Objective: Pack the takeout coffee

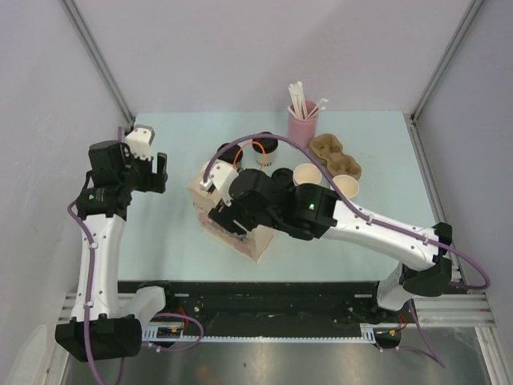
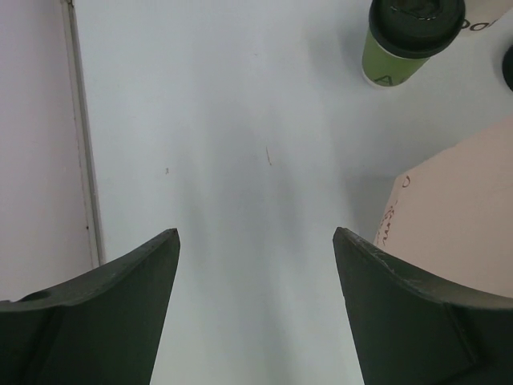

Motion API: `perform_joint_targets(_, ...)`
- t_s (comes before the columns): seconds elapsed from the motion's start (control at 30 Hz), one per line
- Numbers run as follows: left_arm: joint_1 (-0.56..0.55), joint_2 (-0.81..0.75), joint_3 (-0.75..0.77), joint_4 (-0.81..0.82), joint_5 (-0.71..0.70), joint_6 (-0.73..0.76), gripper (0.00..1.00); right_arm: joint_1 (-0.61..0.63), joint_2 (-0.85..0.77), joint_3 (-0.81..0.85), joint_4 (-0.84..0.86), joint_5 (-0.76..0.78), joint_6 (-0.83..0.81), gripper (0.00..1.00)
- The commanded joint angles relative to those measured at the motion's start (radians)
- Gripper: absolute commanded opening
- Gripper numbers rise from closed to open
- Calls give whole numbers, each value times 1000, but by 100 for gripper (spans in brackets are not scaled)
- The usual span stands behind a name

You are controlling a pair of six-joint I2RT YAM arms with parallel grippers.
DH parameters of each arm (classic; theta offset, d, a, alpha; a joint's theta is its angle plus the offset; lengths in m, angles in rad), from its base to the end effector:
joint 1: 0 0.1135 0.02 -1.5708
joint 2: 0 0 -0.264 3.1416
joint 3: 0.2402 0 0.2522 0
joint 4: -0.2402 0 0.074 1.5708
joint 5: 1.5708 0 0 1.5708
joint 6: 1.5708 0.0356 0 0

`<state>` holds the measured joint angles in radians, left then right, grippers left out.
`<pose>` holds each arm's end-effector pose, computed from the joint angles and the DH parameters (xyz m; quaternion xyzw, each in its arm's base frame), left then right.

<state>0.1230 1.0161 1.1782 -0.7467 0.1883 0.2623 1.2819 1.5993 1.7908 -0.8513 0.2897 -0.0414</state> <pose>0.2032 0.0184 0.3765 0.1054 0.8717 0.0089 0.4784 0.1072 0.3249 0.4166 -0.4959 0.7401 0.1475 0.4296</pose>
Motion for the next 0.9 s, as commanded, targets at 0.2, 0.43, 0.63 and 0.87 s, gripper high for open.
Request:
perform_joint_targets(0.2,-114,-14,90,-57,53,40,86,-263,-137,202,-68,-5,83,84)
perform_joint_targets(0.43,-161,25,170,-85,91,12,87,-1036,-205,-103,81,-279,158,78)
perform_joint_targets(0.63,-166,39,196,-112,94,8,86,-1331,22,-202,215,-484,45,64)
perform_joint_targets(0.87,-169,53,192,-126,71,12,87,-1368,277,-156,208,-538,-70,57)
